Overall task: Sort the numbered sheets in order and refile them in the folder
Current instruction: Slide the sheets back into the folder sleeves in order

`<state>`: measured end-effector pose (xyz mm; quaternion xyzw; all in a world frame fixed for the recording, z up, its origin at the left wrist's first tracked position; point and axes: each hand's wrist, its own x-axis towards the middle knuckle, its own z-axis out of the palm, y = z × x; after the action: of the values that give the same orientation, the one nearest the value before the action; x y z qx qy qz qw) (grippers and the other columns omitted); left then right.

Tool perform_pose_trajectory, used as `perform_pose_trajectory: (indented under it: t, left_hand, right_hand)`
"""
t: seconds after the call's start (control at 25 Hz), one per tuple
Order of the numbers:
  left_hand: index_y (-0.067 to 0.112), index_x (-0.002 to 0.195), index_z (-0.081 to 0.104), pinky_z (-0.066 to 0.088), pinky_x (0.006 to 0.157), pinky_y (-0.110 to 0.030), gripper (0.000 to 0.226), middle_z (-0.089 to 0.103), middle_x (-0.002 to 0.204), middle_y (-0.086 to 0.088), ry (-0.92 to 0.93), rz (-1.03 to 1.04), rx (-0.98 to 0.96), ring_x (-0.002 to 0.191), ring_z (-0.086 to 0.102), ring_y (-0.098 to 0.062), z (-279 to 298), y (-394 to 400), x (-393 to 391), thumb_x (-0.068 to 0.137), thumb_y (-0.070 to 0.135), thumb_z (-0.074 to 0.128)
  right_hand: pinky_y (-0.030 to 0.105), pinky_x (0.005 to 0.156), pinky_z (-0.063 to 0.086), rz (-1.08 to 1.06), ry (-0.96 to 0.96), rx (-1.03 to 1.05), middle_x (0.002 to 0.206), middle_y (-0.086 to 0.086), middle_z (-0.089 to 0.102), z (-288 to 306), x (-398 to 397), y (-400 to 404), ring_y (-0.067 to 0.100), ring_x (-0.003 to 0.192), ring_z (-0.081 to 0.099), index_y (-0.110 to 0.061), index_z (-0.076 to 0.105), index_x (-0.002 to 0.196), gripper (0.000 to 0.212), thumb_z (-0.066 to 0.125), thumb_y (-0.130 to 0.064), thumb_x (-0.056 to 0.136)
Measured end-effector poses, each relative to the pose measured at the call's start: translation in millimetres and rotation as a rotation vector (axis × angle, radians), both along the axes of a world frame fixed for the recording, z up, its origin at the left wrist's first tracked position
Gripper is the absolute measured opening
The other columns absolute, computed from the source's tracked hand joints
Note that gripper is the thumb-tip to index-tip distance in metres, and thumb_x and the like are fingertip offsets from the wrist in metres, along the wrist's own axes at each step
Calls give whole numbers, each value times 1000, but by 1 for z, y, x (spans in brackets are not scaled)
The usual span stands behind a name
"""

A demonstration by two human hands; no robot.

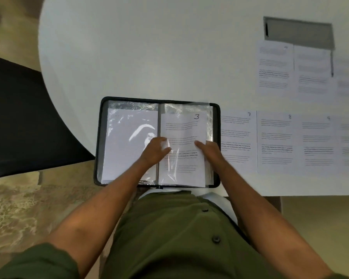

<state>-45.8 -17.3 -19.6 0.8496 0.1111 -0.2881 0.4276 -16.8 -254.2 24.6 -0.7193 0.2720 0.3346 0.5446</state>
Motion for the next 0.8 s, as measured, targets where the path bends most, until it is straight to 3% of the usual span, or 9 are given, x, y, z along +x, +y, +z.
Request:
perform_pose_trajectory:
  t: [0.08, 0.24, 0.36, 0.48, 0.56, 0.64, 0.72, 0.8]
  left_hand:
    - [15, 136, 61, 43, 107, -35, 45, 60, 133, 4, 86, 112, -105, 125, 56, -17, 17, 8, 1, 98, 40, 65]
    - [24, 121, 67, 53, 92, -36, 35, 69, 122, -1, 157, 358, -357, 112, 66, -22, 49, 22, 2, 101, 51, 55]
    - [26, 128, 63, 54, 98, -41, 45, 71, 120, 1, 201, 512, -440, 109, 68, -22, 70, 35, -1, 102, 58, 47]
    - [27, 135, 60, 54, 89, -34, 54, 71, 120, -2, 225, 619, -431, 109, 66, -21, 78, 56, -11, 102, 65, 38]
    - [29, 134, 58, 49, 82, -31, 57, 68, 119, 2, 256, 655, -380, 108, 62, -17, 75, 73, -19, 100, 69, 35]
    - [33, 133, 56, 44, 75, -28, 55, 66, 112, 7, 294, 720, -334, 102, 60, -12, 70, 87, -24, 99, 71, 33]
    - [32, 139, 54, 45, 80, -30, 61, 65, 119, 5, 320, 753, -299, 102, 60, -12, 59, 100, -25, 100, 72, 29]
    - [23, 150, 47, 43, 99, -34, 70, 57, 141, -3, 324, 794, -248, 120, 57, -22, 46, 107, -23, 102, 69, 25]
  right_hand:
    - [23, 69, 57, -32, -12, 58, 98, 0, 77, 18, 1, 16, 12, 83, 75, -17, 70, 110, 18, 67, -31, 99]
    - [24, 70, 55, 83, -16, 229, 108, 3, 77, 39, 2, 61, 15, 91, 74, -13, 70, 119, 28, 62, -31, 100]
    - [34, 89, 54, 232, 32, 294, 121, 5, 73, 41, 4, 96, 23, 112, 68, -17, 67, 124, 31, 59, -37, 102]
    - [36, 110, 41, 399, 92, 340, 148, 0, 55, 37, 4, 126, 17, 136, 49, -19, 54, 144, 57, 57, -53, 99]
    - [20, 107, 36, 536, 84, 360, 145, -12, 54, 35, 1, 142, 3, 128, 49, -24, 51, 149, 62, 54, -59, 98]
    - [8, 98, 36, 617, 81, 359, 138, -17, 57, 25, -3, 154, -2, 120, 54, -22, 52, 149, 55, 49, -52, 103]
    - [19, 112, 29, 688, 74, 287, 154, -5, 49, 7, -8, 160, 11, 141, 44, -18, 49, 151, 52, 48, -45, 106]
    - [27, 119, 23, 822, 4, 177, 161, 0, 41, -11, -12, 159, 16, 149, 35, -19, 51, 150, 51, 52, -43, 105]
